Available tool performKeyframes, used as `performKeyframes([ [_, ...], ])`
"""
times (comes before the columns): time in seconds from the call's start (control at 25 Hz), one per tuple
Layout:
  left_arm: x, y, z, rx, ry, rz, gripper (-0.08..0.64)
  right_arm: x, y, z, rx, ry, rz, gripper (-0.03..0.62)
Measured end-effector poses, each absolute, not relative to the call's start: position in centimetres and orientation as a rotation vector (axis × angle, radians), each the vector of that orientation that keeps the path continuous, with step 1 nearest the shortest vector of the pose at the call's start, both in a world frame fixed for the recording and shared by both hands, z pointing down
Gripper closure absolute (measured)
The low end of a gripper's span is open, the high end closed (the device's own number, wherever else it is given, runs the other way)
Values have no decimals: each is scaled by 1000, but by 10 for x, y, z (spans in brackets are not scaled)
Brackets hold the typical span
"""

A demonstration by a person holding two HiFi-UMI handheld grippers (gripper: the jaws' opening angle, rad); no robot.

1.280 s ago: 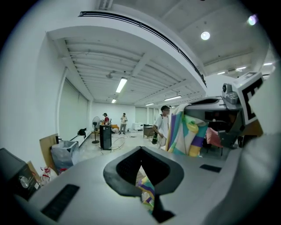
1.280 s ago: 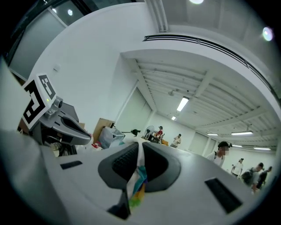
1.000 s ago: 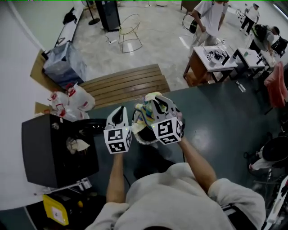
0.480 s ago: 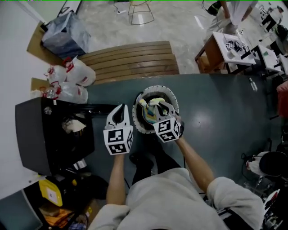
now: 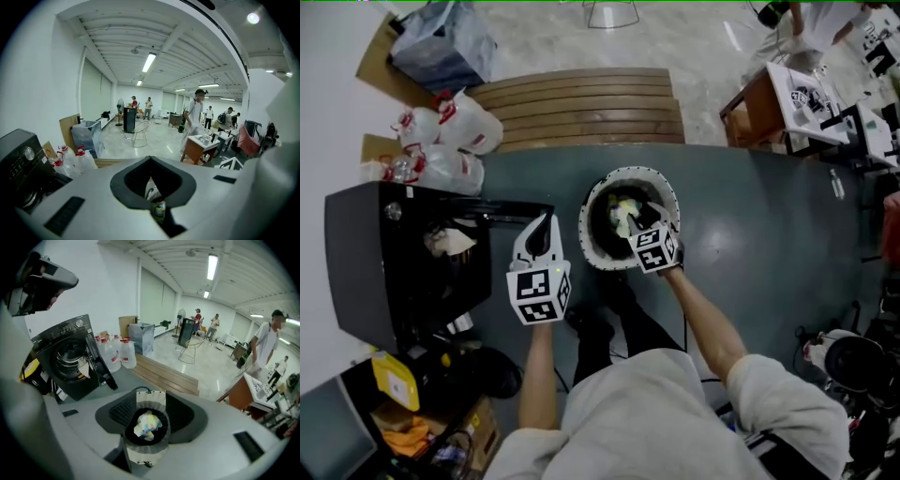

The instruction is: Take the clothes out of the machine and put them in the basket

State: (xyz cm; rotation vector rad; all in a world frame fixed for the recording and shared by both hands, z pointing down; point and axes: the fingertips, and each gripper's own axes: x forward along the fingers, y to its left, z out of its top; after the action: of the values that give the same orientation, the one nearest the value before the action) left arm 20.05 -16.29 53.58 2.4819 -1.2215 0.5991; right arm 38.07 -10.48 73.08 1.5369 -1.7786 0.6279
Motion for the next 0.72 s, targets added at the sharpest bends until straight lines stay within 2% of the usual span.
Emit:
performKeyframes([
  [0.12, 192, -166, 537, 2450, -1258, 582, 543, 376, -105, 716, 1564, -1803, 590, 424],
  [0.2, 183, -169, 536, 2427, -1286, 564, 543, 369, -108, 699, 1598, -1831, 570, 499],
  [0.28, 171, -171, 533, 2402, -1325, 544, 543, 356, -111, 682, 1610, -1872, 553, 544],
  [0.52, 117, -178, 515, 2300, -1517, 465, 543, 298, -147, 628, 1522, -2080, 468, 571],
  [0.72, 31, -158, 508, 2150, -1715, 406, 543, 211, -171, 587, 1361, -2260, 338, 571],
])
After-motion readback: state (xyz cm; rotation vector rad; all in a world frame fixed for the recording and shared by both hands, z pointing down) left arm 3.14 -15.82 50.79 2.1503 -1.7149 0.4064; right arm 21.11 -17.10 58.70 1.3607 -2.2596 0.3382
